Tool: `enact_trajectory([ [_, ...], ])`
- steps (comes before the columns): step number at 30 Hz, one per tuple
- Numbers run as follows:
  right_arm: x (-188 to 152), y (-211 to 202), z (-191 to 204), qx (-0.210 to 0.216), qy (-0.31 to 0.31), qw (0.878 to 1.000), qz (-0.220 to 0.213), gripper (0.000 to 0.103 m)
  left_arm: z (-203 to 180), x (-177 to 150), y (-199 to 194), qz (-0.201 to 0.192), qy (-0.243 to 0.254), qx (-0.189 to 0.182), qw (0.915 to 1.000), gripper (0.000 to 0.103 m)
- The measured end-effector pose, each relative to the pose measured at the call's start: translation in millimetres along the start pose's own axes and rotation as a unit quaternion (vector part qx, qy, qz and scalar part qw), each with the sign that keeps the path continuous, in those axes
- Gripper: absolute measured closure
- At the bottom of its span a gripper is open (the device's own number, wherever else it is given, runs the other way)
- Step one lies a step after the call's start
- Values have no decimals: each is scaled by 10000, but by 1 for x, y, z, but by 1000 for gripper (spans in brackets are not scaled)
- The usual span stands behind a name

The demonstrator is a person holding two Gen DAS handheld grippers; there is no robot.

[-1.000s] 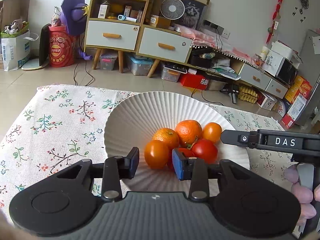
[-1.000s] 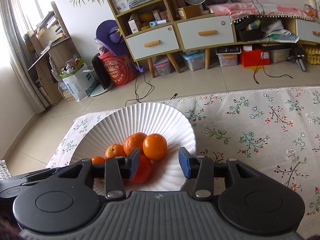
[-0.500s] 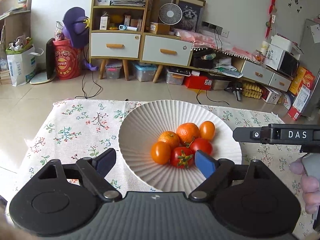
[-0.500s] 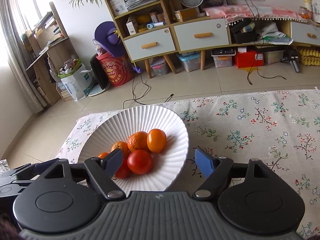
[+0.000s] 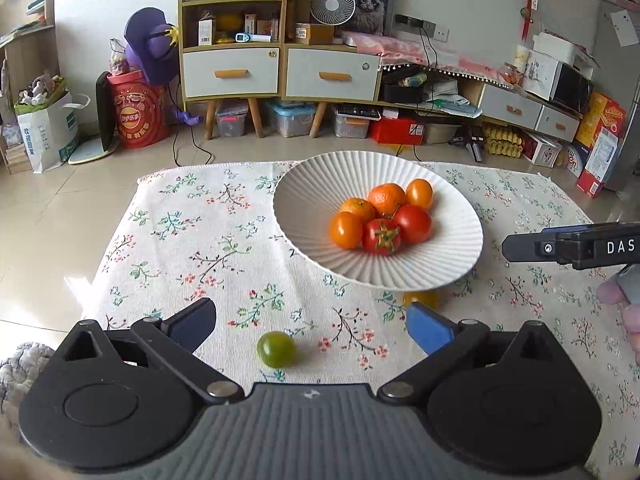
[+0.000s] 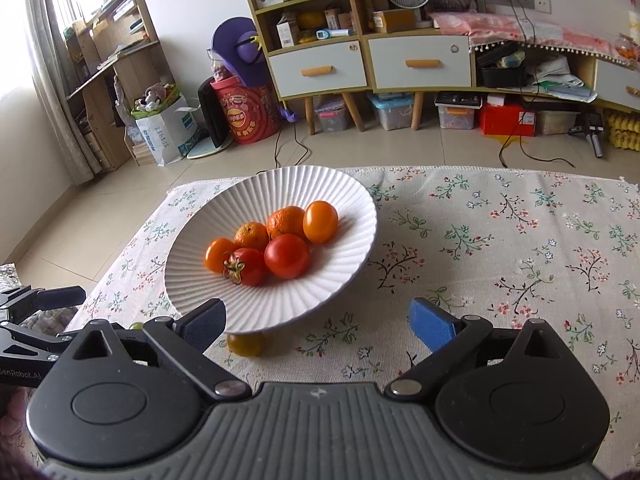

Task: Organize fruits
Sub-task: 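Withdraw both open tools from the bowl toward the loose fruit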

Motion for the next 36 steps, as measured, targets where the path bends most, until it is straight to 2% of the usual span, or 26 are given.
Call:
enact_trajectory([
  [8, -19, -3, 12, 89, -266, 9995, 133, 2, 2, -13, -8, 143, 8, -29, 9999, 5],
  [19, -50, -8, 21, 122, -571, 9979, 287, 1, -11, -47, -21, 107, 467, -305, 9984, 5],
  [27, -65, -10, 26, 142, -1035, 9936, 434, 1, -20, -64, -19, 226, 658, -452, 9966, 5],
  [36, -78, -2, 26, 149, -1144, 9912, 651, 1, -43, -76, -19, 347, 963, -669, 9925, 5],
])
Point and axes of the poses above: each gripper's, at about its wrist camera, not at the fingertips, and y roughly the way its jaws point, z to its left, x to its top, the point moved 3 cm from there along y, roughly the way its jaws point, and after that the axes turned 12 degrees about x, right-handed, at the moved point
